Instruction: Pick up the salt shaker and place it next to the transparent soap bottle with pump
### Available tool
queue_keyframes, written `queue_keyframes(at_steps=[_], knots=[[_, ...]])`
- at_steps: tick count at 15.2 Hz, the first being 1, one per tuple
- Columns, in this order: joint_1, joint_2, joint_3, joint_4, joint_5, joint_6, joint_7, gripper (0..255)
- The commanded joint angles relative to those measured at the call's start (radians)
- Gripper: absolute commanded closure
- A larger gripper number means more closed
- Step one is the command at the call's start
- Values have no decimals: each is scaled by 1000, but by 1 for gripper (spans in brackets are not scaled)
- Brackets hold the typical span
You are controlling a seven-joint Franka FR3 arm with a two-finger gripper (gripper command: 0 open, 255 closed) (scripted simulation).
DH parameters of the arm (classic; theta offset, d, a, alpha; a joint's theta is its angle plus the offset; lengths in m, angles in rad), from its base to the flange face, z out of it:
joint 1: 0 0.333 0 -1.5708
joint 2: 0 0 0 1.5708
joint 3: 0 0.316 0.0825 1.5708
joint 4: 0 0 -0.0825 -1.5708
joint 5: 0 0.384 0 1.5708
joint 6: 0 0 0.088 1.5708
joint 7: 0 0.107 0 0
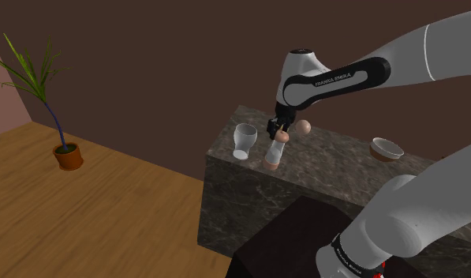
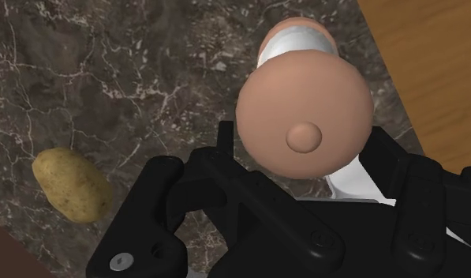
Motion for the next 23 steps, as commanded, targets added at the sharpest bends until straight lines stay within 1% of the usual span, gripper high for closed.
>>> queue_keyframes(at_steps=[1,5,23], knots=[[0,0,0,0,0,0,0,255],[0,0,0,-1,0,0,0,255],[8,-89,17,167,23,-254,-36,255]])
